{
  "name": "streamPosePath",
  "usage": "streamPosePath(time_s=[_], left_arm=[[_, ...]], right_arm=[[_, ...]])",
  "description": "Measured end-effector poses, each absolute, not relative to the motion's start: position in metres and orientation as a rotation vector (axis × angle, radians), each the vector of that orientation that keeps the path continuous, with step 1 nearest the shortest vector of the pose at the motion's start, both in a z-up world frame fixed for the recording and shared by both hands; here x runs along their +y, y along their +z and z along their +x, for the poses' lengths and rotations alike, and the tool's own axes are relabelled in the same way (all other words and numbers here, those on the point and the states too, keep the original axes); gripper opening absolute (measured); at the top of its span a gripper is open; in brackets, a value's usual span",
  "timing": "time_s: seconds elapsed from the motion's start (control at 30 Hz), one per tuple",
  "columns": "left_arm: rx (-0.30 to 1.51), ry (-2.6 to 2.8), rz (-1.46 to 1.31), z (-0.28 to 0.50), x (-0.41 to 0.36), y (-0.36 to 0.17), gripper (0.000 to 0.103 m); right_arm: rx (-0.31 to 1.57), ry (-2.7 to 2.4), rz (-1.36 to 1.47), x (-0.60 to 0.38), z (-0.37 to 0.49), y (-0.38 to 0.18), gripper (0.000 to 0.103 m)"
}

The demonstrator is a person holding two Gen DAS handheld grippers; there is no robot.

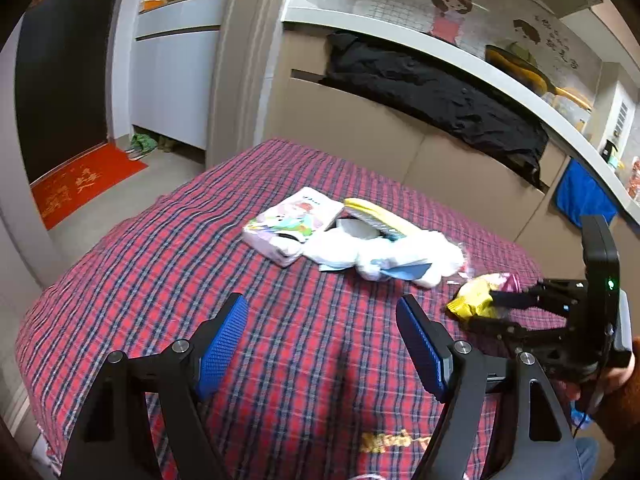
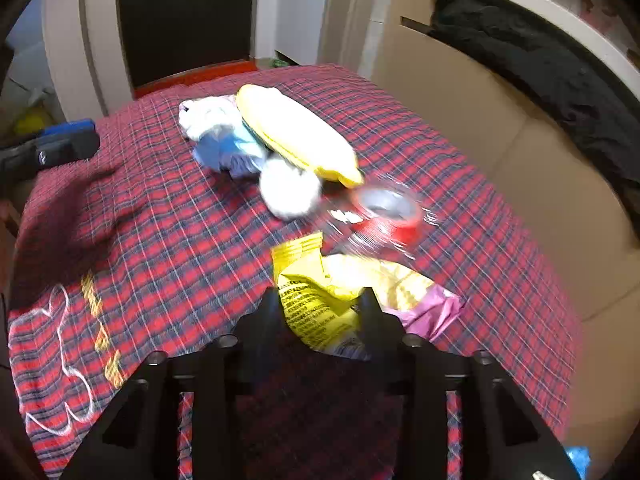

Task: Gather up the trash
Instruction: 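Move the right gripper to the yellow-pink chip bag and grasp it, then grasp the crumpled white tissue with the left gripper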

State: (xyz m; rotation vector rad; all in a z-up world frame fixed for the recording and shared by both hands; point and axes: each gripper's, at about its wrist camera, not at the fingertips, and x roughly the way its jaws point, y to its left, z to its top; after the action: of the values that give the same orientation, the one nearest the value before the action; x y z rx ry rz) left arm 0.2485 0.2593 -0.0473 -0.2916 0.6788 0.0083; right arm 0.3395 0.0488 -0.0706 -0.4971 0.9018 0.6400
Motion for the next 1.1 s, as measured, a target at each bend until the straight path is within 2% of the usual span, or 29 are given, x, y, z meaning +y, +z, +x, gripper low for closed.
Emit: streamPosePath(time_s=[0.13,0.33,0.47,0.53,0.57,0.6,0.63,0.7,0.8,1.1], left_arm=[[0.651,-0.037,-0.245,0.255,0.240,-0.040,0.076],[0.611,-0.042,-0.100,0.286,0.205,-0.034,0.076],[0.636,-0.002,-0.006,0.314,0.183,-0.045,0.065],[0.657,0.003,-0.003,0.326,0.179,-0.053,0.052],[0.669,0.006,-0.017,0.329,0.179,-0.055,0.034],[0.676,0.005,-0.038,0.331,0.180,-0.056,0.027],[0.670,0.007,-0.067,0.331,0.183,-0.054,0.026],[0.651,0.016,-0.112,0.325,0.189,-0.048,0.019],[0.629,0.019,-0.158,0.312,0.196,-0.036,0.015],[0.599,-0.057,-0.255,0.251,0.196,-0.006,0.014]], right_arm=[[0.878,0.607,-0.384,0.018,0.322,-0.048,0.027],[0.846,0.539,-0.157,-0.026,0.302,-0.009,0.027],[0.841,0.504,-0.060,-0.048,0.289,-0.003,0.027],[0.852,0.495,-0.022,-0.055,0.285,-0.006,0.027],[0.858,0.494,-0.012,-0.055,0.287,-0.007,0.027],[0.865,0.493,-0.005,-0.059,0.283,-0.009,0.027],[0.869,0.491,-0.007,-0.061,0.282,-0.010,0.027],[0.870,0.484,-0.007,-0.064,0.277,-0.011,0.027],[0.878,0.483,0.027,-0.071,0.274,-0.014,0.027],[0.885,0.479,0.079,-0.084,0.265,-0.018,0.027]])
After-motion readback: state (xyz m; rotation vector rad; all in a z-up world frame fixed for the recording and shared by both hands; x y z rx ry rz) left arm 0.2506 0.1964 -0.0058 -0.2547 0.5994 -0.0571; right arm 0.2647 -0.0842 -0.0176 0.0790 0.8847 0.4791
